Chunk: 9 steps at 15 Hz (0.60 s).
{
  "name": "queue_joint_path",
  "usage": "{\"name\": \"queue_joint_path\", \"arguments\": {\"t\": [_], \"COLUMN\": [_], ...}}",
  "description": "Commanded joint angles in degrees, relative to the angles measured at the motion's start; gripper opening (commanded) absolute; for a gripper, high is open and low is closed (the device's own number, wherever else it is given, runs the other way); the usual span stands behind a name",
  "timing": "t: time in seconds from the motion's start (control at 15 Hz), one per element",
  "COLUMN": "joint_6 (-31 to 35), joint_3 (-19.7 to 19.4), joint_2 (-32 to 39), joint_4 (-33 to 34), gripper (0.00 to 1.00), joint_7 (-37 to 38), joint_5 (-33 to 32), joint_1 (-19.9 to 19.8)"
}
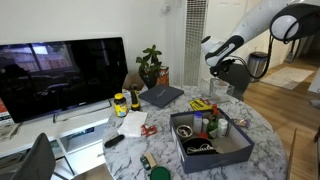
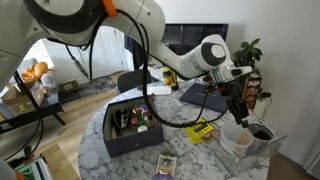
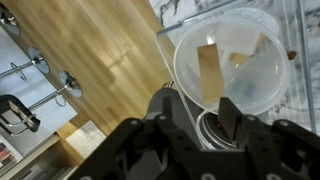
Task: Put the small wooden block into the plastic jar
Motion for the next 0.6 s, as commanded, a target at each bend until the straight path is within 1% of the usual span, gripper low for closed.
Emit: {"name": "queue_joint_path", "arguments": {"t": [0.0, 0.07, 0.13, 0.2, 0.4, 0.47, 0.53], "joint_6": [-3.45, -2.89, -0.03, 1.98, 8.08, 3.73, 3.74], "joint_3": [1.89, 3.38, 4.62, 4.24, 4.89, 4.53, 4.94], "joint_2": [-0.01, -2.99, -6.85, -11.12, -19.39, -10.99, -13.2], "joint_4": [2.42, 0.53, -2.85, -7.08, -13.24, -4.03, -5.05], "gripper": [0.84, 0.91, 0.99, 1.0, 1.0, 1.0, 1.0], "joint_7": [-0.63, -3.93, -7.36, -7.96, -11.57, -9.1, -9.34], "joint_5": [1.88, 2.53, 2.33, 0.51, -2.16, -0.61, -0.81], "joint_1": [-1.65, -1.9, -1.62, 0.4, 2.2, 0.94, 1.21]}}
